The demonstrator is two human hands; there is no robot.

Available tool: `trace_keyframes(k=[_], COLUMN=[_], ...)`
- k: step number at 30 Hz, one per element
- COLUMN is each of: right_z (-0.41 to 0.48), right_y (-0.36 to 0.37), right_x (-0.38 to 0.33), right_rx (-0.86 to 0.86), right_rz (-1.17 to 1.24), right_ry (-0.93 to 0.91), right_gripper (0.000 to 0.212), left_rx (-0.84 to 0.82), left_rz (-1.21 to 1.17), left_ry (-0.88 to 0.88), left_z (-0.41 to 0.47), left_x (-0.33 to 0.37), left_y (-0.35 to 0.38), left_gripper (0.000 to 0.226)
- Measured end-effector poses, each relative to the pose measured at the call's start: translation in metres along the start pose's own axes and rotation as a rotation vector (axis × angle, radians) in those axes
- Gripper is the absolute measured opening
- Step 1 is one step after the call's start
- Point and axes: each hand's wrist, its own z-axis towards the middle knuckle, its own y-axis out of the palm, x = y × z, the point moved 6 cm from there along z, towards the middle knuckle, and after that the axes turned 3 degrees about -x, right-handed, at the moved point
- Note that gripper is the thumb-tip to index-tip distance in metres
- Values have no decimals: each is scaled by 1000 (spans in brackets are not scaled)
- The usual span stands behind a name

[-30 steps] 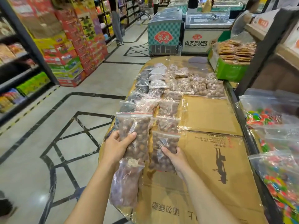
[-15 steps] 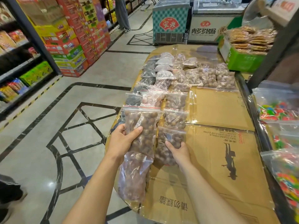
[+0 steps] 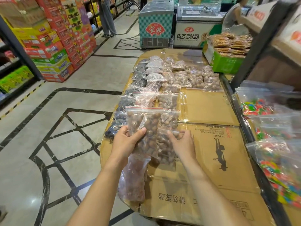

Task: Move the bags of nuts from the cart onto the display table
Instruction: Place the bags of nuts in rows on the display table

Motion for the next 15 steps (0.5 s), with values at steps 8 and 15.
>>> trace_keyframes(k=[8, 15], right_z=[-55, -83], right_y=[-11, -29], right_x=[-40, -14], right_rx=[-244, -158], right_rz=[400, 390], right_ry=[-118, -131], right_gripper=[43, 25], left_rx=[-152, -239], left_rz=[18, 40], left_ry=[23, -12], left_z=[-22, -40], left_x=[-7, -31], left_y=[34, 53], left_gripper=[27, 48])
